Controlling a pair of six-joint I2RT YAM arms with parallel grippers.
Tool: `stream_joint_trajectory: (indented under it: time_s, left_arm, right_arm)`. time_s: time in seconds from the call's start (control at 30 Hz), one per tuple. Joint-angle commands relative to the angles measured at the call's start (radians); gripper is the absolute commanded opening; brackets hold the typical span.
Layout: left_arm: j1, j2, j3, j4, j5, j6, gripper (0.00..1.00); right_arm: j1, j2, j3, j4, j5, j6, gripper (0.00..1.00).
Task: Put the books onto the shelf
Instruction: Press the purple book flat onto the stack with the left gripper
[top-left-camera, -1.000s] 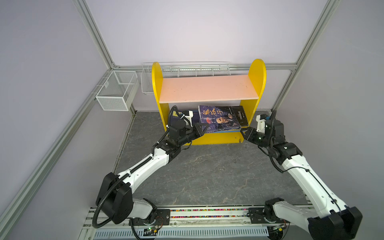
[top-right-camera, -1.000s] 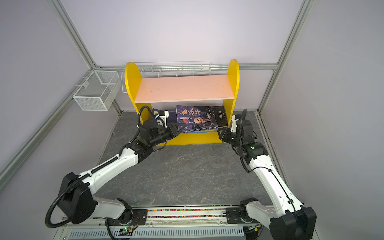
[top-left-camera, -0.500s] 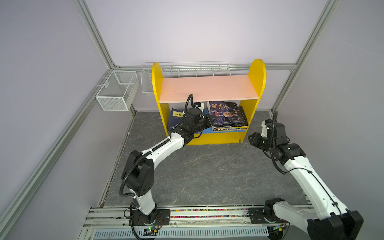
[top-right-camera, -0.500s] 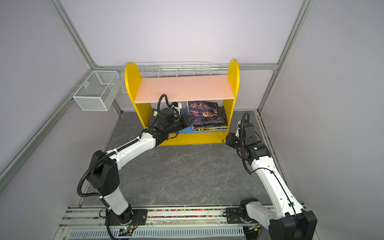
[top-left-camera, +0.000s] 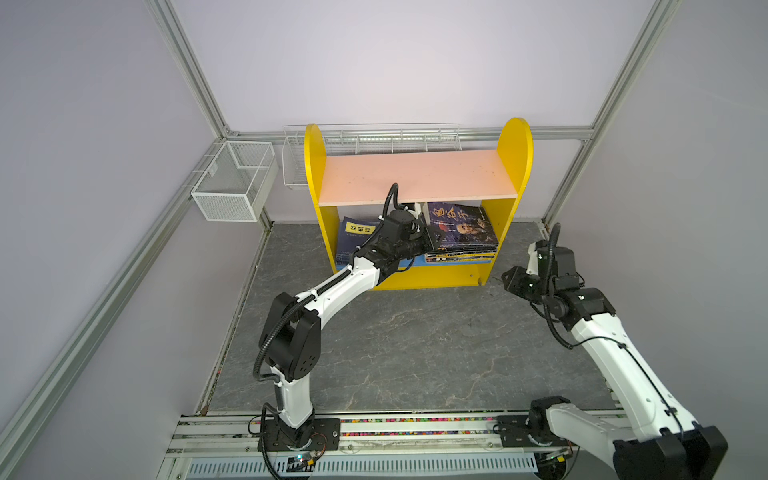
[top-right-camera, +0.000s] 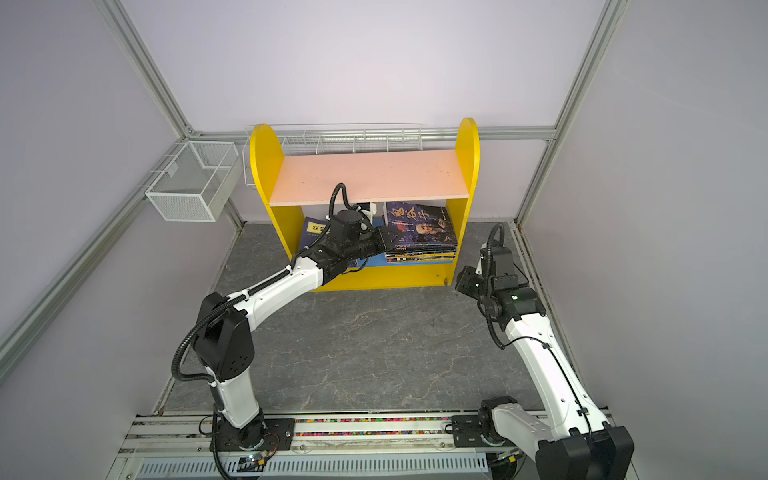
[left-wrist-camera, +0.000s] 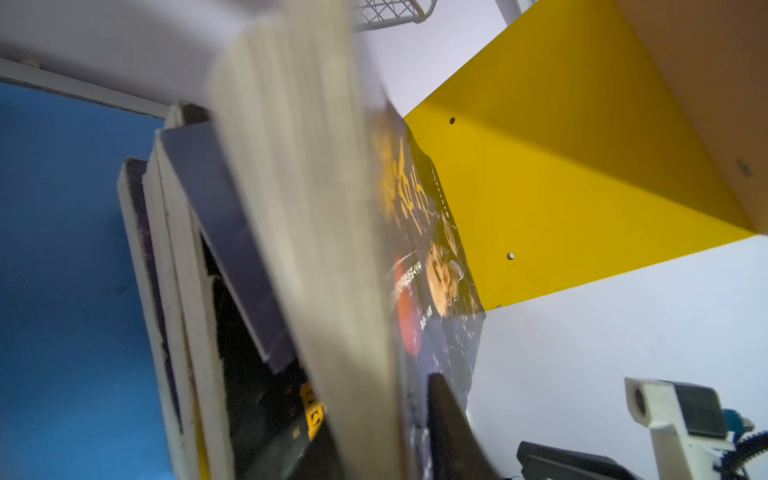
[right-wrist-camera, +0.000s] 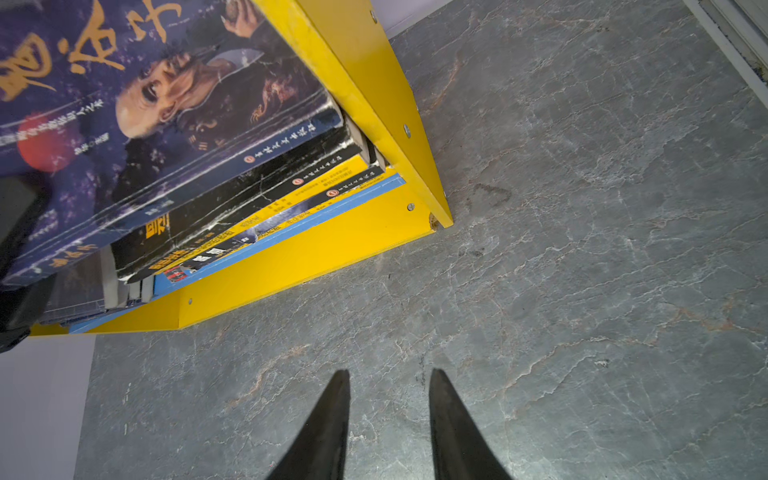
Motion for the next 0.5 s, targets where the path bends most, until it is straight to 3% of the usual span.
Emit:
stream_joint_trajectory:
  time_s: [0.0, 0.07, 0.17, 0.37, 0.47]
  left_arm:
    - [-0.007, 0.024, 0.055, -0.028, -0.005, -0.001, 0.57]
    - [-0.006, 0.02, 0.076, -0.061, -0.041, 0.007, 0.72]
    - [-0.007, 0.009, 0.105, -0.106, -0.102, 0.019, 0.83]
    - [-0.007, -0.004, 0.144, -0.196, -0.228, 0.042, 0.98]
    - [-0.007, -0.007, 0.158, -0.238, -0.277, 0.046, 1.0]
  right_arm:
    - [-0.003, -0.007, 0.008, 0.026, -0.035, -0.011, 0.35]
    - [-0.003, -0.005, 0.007, 0.035, -0.053, -0.006, 0.35]
    - [-0.003, -0.005, 0.002, 0.044, -0.071, 0.0, 0.35]
    - [-0.002, -0.002, 0.008, 0.046, -0.101, 0.001, 0.35]
    - [-0.002, 0.001, 0.012, 0.046, -0.108, -0.002, 0.35]
